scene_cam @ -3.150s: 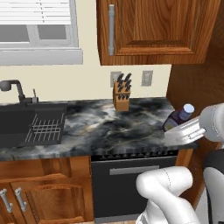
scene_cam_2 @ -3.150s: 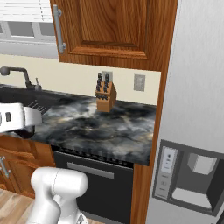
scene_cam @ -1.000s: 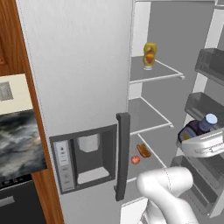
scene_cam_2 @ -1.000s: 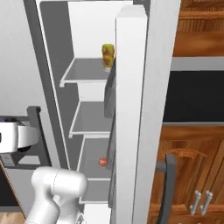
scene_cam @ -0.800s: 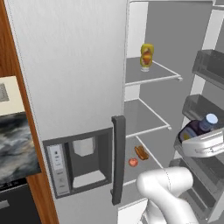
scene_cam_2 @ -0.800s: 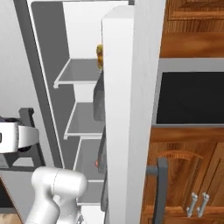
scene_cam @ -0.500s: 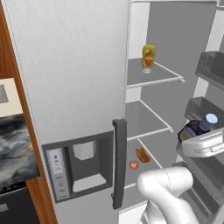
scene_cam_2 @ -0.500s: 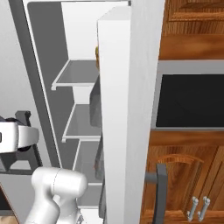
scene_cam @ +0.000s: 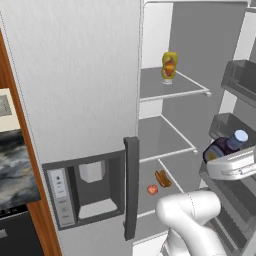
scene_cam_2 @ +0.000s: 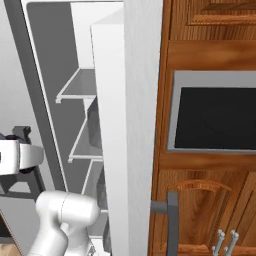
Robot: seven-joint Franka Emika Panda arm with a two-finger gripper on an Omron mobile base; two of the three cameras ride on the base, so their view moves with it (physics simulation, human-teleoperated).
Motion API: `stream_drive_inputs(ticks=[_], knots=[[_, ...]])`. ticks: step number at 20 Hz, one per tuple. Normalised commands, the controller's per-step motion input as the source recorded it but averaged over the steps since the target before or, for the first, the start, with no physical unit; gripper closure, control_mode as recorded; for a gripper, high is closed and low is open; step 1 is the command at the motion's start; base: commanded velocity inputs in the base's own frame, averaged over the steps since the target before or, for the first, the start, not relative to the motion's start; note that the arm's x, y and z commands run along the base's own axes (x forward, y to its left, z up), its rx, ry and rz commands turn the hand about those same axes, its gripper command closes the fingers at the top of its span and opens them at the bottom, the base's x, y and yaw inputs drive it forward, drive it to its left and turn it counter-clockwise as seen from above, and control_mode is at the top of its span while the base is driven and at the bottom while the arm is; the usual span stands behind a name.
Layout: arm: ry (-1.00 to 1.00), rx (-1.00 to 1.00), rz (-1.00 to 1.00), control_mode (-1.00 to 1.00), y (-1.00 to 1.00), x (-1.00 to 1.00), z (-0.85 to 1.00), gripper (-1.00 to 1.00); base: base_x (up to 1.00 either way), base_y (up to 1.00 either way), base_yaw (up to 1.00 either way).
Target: Place the condiment bottle and mustard from the counter to the top shelf of the fridge. If the existing items in the fridge are on the top shelf, move them to other shelves.
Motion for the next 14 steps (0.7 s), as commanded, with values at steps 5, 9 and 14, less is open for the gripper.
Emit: stream_drive_inputs(ticks=[5, 9, 14], knots=[[0.0, 0.0, 0.0, -1.0, 0.0, 0.05, 0.0, 1.0, 0.14, -0.06, 0.03], [0.0, 0.03, -0.04, -1.0, 0.0, 0.38, 0.22, 1.0, 0.0, 0.0, 0.0], [0.03, 0.11, -0.02, -1.0, -0.1, 0.4, 0.47, 1.0, 0.0, 0.0, 0.0]])
